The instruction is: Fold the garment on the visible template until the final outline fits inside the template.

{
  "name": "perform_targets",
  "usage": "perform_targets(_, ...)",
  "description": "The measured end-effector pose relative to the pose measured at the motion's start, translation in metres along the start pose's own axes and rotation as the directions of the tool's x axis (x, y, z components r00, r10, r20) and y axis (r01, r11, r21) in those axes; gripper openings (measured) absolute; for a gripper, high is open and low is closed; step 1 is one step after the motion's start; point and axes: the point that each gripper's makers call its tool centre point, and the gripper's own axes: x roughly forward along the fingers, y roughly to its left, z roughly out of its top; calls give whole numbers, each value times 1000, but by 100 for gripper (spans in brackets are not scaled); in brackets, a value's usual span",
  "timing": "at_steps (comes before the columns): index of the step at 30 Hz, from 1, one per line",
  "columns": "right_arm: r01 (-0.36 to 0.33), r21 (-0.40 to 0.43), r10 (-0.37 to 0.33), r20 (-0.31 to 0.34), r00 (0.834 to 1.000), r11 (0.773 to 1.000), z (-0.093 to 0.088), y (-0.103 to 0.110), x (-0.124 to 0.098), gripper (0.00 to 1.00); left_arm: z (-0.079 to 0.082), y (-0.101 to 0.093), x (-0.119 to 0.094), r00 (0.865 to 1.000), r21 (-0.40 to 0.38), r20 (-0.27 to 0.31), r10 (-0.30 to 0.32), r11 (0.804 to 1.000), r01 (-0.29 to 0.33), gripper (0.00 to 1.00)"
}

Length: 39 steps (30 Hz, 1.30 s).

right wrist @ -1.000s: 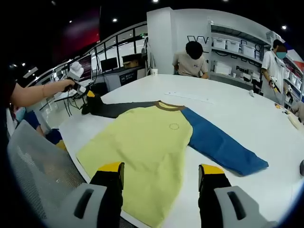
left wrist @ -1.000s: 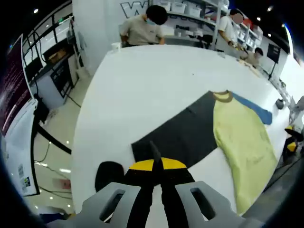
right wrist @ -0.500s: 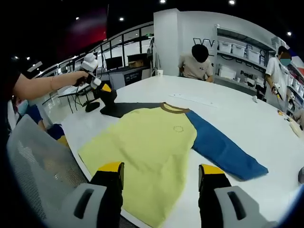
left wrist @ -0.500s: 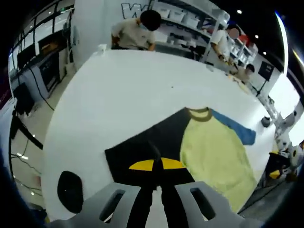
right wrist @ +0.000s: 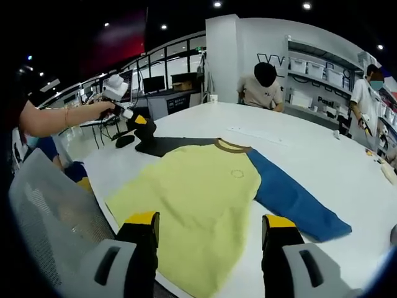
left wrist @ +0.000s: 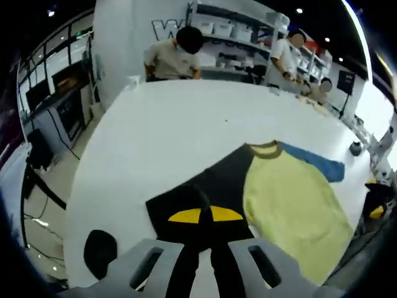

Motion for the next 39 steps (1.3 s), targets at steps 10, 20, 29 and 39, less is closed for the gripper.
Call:
perform_targets(10,-17,8,16,11,1000,1000,2,2,3,67,-26,37,-68,996,64,25,81,995,-82,5)
perform_targets(20,-24,7,24,20,1000,1000,5,4,3,68,-11,12,-94,989,92,100,112,988,-122,5)
perform_targets(29,-33,16,32,30,999,999,6,6,2,68,-2,-16,-100,981,117,135,142,980,-158,5)
perform_targets(39,-38,17,38,40,998,999,9,8,0,69,13,-21,-120,969,151,179,168,969,-196,5)
